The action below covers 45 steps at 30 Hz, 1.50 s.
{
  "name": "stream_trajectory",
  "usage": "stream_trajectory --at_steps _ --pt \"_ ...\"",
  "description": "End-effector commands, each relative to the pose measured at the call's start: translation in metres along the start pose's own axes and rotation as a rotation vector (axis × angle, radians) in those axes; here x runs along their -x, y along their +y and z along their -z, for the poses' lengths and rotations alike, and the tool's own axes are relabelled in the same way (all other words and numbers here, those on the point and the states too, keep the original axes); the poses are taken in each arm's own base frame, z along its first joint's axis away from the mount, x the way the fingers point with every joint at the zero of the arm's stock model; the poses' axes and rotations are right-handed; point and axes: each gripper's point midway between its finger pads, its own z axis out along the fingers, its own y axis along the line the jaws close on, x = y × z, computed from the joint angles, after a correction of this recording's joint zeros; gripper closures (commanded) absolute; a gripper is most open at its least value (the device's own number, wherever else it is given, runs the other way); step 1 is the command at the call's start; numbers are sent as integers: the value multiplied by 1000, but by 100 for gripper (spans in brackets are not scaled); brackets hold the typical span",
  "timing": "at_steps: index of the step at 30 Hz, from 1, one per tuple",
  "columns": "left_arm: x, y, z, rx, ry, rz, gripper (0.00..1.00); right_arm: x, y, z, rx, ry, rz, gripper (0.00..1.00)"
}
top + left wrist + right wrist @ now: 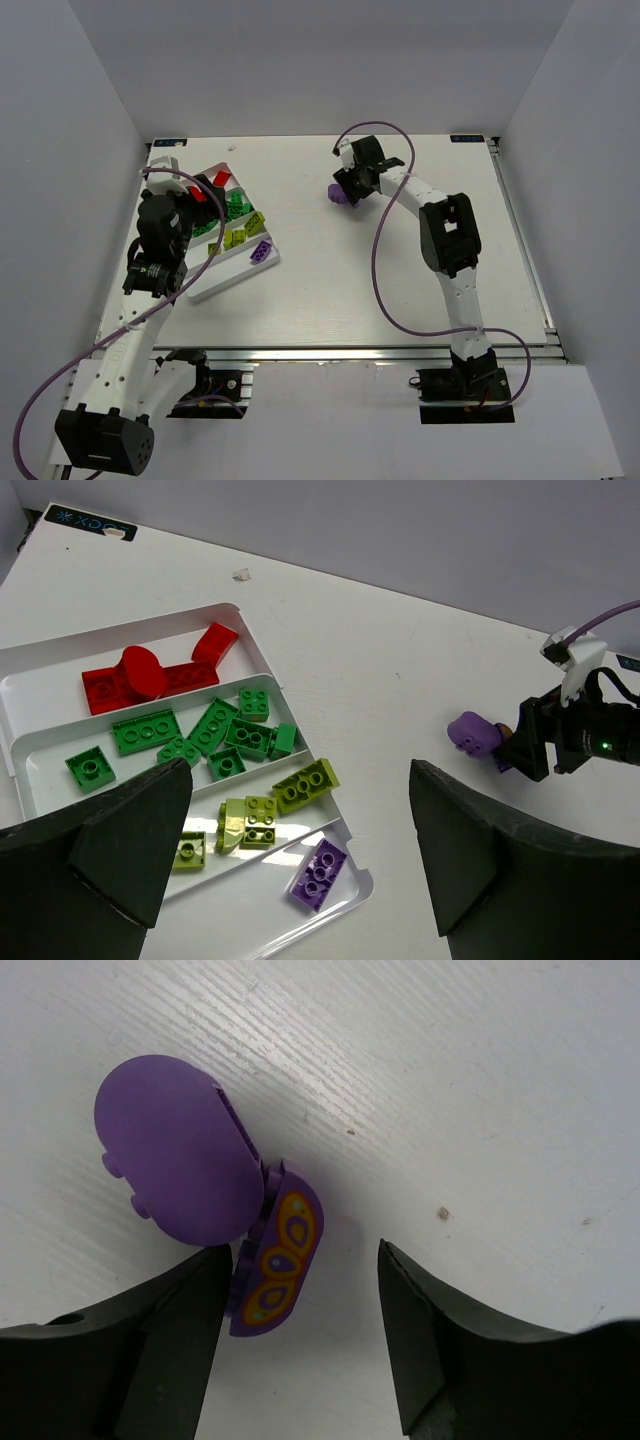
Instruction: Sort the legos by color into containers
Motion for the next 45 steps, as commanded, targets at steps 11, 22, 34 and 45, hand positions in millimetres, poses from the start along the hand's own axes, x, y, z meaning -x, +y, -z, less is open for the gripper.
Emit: stream_trajectory --at_steps 11,22,34,45 --pt "1 -1 0 -14 -12 1 2 22 5 6 88 -74 21 72" --pt "7 1 4 -3 -39 4 2 67 106 109 460 -340 222 100" --pt "17 5 12 15 -90 8 2 102 255 125 806 -379 376 100" --pt "20 4 15 6 -108 8 2 106 326 91 919 -339 293 87"
